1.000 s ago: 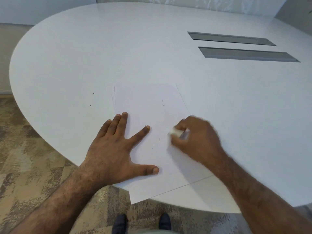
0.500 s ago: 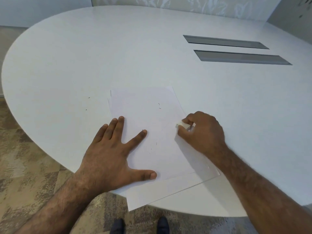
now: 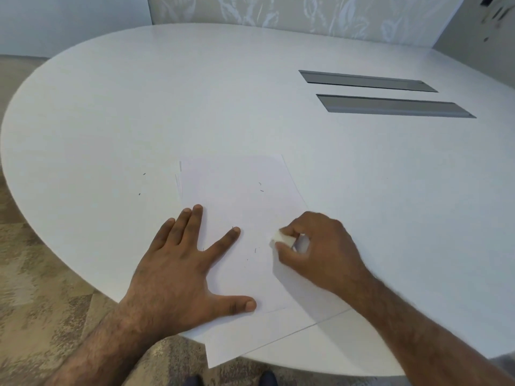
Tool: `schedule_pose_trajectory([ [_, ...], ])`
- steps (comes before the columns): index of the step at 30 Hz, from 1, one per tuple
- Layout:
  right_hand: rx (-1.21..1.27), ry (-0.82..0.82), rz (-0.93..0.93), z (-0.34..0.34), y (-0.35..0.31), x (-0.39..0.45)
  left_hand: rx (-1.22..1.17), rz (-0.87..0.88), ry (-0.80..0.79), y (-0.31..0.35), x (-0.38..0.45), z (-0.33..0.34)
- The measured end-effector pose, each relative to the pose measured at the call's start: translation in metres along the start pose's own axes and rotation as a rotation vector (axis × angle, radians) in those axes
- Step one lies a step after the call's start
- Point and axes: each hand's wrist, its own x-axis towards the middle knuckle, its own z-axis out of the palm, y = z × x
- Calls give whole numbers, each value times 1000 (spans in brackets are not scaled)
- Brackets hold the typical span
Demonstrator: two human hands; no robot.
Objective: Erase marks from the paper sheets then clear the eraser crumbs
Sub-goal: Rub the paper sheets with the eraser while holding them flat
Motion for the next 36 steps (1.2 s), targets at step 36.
schedule_pose_trajectory([
  [36, -62, -70, -112, 19, -20, 24, -6, -8, -12, -2, -1, 2],
])
